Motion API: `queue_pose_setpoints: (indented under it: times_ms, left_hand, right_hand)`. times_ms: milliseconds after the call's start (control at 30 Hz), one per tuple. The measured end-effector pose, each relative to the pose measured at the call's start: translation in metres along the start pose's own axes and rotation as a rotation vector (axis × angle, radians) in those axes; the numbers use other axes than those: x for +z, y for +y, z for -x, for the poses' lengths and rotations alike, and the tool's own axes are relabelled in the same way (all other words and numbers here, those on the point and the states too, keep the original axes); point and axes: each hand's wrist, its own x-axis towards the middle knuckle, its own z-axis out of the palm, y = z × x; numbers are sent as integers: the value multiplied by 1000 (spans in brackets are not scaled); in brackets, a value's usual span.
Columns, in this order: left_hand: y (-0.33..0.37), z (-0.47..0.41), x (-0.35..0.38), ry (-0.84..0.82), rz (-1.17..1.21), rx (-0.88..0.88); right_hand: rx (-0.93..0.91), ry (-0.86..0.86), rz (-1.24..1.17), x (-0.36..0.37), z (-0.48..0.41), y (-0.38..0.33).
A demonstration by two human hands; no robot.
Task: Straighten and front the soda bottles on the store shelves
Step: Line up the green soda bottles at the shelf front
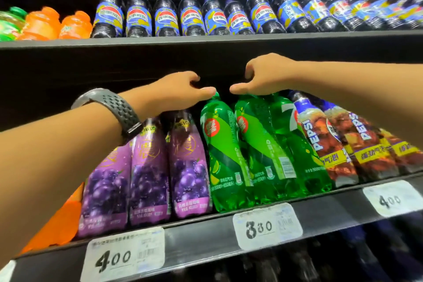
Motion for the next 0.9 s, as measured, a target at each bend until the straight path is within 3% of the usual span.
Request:
queue_pose_setpoints:
  times_ms: [167, 333, 467, 633, 767, 900]
  left_hand:
    - [18, -8, 22, -104, -57, -17]
    - [24, -8, 24, -70, -62, -62]
    - [34, -4, 27, -31, -348, -96]
    - [39, -5, 21, -83, -217, -108]
    - [39, -4, 25, -43, -202, -156]
    - [40, -11, 29, 43, -162, -212]
  right_hand:
    - [-26, -100, -95, 2, 3, 4]
    - [-48, -140, -250, 6, -4, 10]
    - [-77, -286, -578, 7, -5, 22]
    - [-131, -315, -704, 8, -4, 28]
    - [-153, -311, -685, 9, -1, 26]
    - [-160, -416, -896, 14, 0, 34]
